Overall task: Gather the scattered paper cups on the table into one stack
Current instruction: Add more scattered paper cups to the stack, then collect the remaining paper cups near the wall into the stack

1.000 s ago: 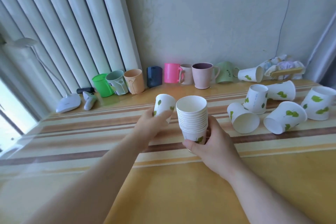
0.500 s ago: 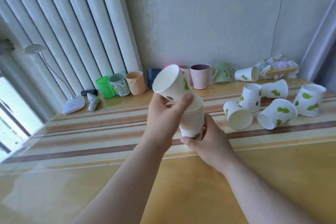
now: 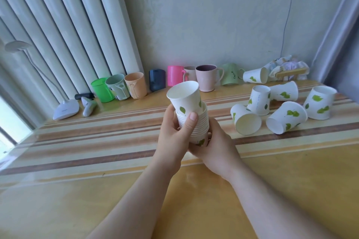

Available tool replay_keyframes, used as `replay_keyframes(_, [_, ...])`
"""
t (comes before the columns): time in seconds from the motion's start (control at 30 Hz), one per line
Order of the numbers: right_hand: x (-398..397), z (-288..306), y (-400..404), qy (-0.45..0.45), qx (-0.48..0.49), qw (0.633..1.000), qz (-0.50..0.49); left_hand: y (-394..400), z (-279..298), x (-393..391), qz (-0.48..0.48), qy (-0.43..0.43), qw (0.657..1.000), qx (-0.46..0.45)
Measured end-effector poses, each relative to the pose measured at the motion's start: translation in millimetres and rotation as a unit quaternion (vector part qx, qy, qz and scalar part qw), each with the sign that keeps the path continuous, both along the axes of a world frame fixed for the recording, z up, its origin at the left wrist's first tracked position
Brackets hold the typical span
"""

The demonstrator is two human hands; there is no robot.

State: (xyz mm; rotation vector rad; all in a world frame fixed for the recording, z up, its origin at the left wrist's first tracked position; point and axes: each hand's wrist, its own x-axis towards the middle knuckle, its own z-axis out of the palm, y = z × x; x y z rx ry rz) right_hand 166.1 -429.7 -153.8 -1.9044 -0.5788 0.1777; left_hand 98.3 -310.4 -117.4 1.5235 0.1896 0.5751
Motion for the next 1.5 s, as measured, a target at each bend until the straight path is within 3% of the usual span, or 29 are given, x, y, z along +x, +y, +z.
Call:
replay_keyframes(0.1, [-0.9, 1.1, -1.1, 0.005, 0.003, 1.000, 0.003, 12.2, -17.3, -5.3, 0.014, 0.048, 0.995, 0.089])
replay_keyframes(0.2, [-1.5, 3.2, -1.6, -0.004, -0.005, 1.000, 0.003, 19.5, -29.8, -10.2, 0.027, 0.144, 0.962, 0.229])
replay_keyframes(0.47, [-10.0, 15.1, -7.0, -0.029, -0.075, 0.996, 0.028, 20.1, -34.2, -8.2, 0.037, 0.175, 0.952, 0.250])
replay_keyframes(0.67, [17.9, 36.4, -25.9, -0.010, -0.162, 0.980, 0.116, 16.4, -31.7, -12.0, 0.057, 0.164, 0.953, 0.250])
replay_keyframes(0.77, [38.6, 47.3, -48.4, -0.185, -0.188, 0.964, -0.045, 15.0, -32.2, -11.8, 0.048, 0.167, 0.947, 0.269])
replay_keyframes(0.83, [51.0, 46.0, -59.1, -0.290, -0.198, 0.919, -0.178, 15.4, -32.6, -11.3, 0.047, 0.165, 0.946, 0.276])
replay_keyframes(0.93, [60.5, 34.7, -57.8, -0.297, -0.360, 0.860, -0.207, 15.3, -35.2, -9.8, 0.041, 0.160, 0.946, 0.277])
replay_keyframes(1.0, [59.8, 20.5, -50.3, -0.276, -0.414, 0.846, -0.191, 15.1, -36.4, -10.8, 0.033, 0.153, 0.946, 0.285])
replay_keyframes(1.2, [64.0, -9.6, -45.2, -0.347, -0.291, 0.860, -0.234, 13.4, -35.9, -10.7, 0.022, 0.137, 0.942, 0.304])
replay_keyframes(1.3, [63.0, -6.1, -50.8, -0.328, -0.210, 0.901, -0.192, 12.9, -35.6, -10.7, 0.026, 0.133, 0.942, 0.308])
replay_keyframes(1.4, [57.1, 2.2, -58.3, -0.236, -0.018, 0.953, -0.189, 14.0, -37.0, -9.4, 0.054, 0.117, 0.941, 0.314])
replay_keyframes(1.47, [53.1, 13.0, -63.4, -0.085, 0.171, 0.961, -0.200, 15.9, -39.1, -8.0, 0.072, 0.104, 0.942, 0.311])
replay_keyframes(1.5, [51.8, 21.8, -65.1, 0.031, 0.273, 0.941, -0.196, 16.6, -39.9, -7.5, 0.076, 0.102, 0.943, 0.307])
